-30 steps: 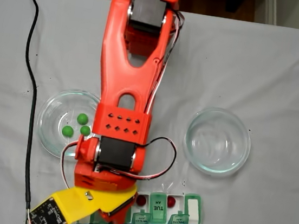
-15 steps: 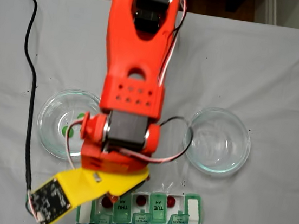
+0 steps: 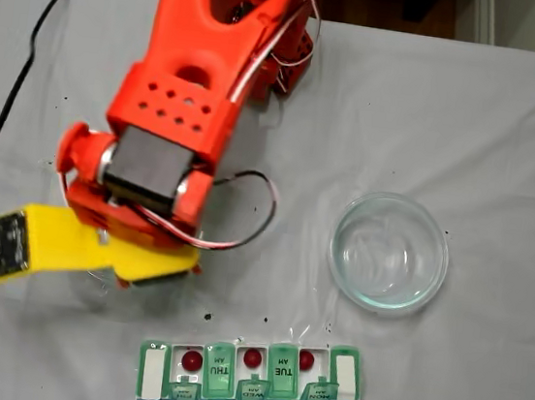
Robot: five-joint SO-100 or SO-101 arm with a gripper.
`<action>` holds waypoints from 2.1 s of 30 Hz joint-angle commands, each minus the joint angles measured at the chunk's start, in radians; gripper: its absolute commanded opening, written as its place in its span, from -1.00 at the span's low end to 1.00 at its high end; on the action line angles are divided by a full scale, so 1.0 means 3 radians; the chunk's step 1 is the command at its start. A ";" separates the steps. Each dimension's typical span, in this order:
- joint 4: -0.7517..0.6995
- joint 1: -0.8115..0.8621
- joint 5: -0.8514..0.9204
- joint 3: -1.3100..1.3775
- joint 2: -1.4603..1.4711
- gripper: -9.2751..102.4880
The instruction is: Sort medicines into box.
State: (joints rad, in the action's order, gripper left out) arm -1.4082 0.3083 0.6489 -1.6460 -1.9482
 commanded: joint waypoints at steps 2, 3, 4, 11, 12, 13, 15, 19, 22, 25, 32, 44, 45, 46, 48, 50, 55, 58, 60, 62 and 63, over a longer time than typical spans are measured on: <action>0.0470 0.0189 -0.0107 -0.0695 -0.0787 -0.84; 0.0547 0.0189 -0.0118 -0.0808 -0.0895 -0.84; 0.0578 0.0205 -0.0138 -0.0854 -0.0931 -0.84; 0.0839 0.0245 -0.0169 -0.1084 -0.0757 -0.71; 0.0869 0.0251 -0.0164 -0.1094 -0.0726 -0.66; 0.0900 0.0256 -0.0164 -0.1094 -0.0690 -0.61; 0.0926 0.0291 -0.0148 -0.1089 -0.0593 -0.54; 0.0946 0.0337 -0.0112 -0.1099 -0.0424 -0.51; 0.0977 0.0368 -0.0072 -0.1120 -0.0373 -0.48; 0.1033 0.0404 0.0010 -0.1140 -0.0307 -0.48; 0.1099 0.0404 -0.0015 -0.1181 -0.0189 -0.47; 0.1110 0.0317 -0.0097 -0.1294 -0.0112 -0.43; 0.1120 0.0307 -0.0097 -0.1309 -0.0123 -0.43; 0.1140 0.0297 -0.0087 -0.1329 -0.0128 -0.44; 0.1186 0.0281 -0.0066 -0.1355 -0.0143 -0.44; 0.1222 0.0276 -0.0056 -0.1360 -0.0143 -0.44; 0.1319 0.0271 -0.0092 -0.1360 -0.0087 -0.43; 0.1381 0.0256 -0.0123 -0.1360 -0.0041 -0.43; 0.1396 0.0240 -0.0133 -0.1360 0.0000 -0.43; 0.1421 0.0225 -0.0153 -0.1365 0.0036 -0.43; 0.1432 0.0220 -0.0159 -0.1370 0.0056 -0.43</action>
State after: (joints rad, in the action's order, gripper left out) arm -0.9940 0.3942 0.6090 -2.0693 -1.9221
